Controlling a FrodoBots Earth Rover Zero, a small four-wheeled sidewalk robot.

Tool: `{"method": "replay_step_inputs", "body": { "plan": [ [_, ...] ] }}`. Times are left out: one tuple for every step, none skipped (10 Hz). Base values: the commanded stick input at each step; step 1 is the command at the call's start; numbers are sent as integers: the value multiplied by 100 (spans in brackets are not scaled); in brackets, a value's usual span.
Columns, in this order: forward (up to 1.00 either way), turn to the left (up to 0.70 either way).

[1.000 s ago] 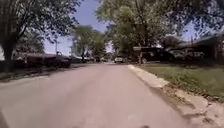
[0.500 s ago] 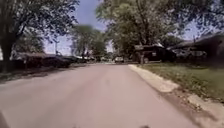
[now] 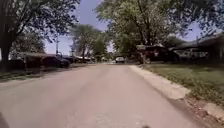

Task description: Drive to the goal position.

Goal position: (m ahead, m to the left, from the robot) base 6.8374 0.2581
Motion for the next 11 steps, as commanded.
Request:
{"method": "replay_step_inputs", "body": {
  "plan": [
    [70,0],
    [70,0],
    [70,0],
    [70,0],
    [70,-4],
    [70,-16],
    [70,-29],
    [70,-30],
    [70,-21],
    [70,-11],
    [70,-2]
  ]
}}
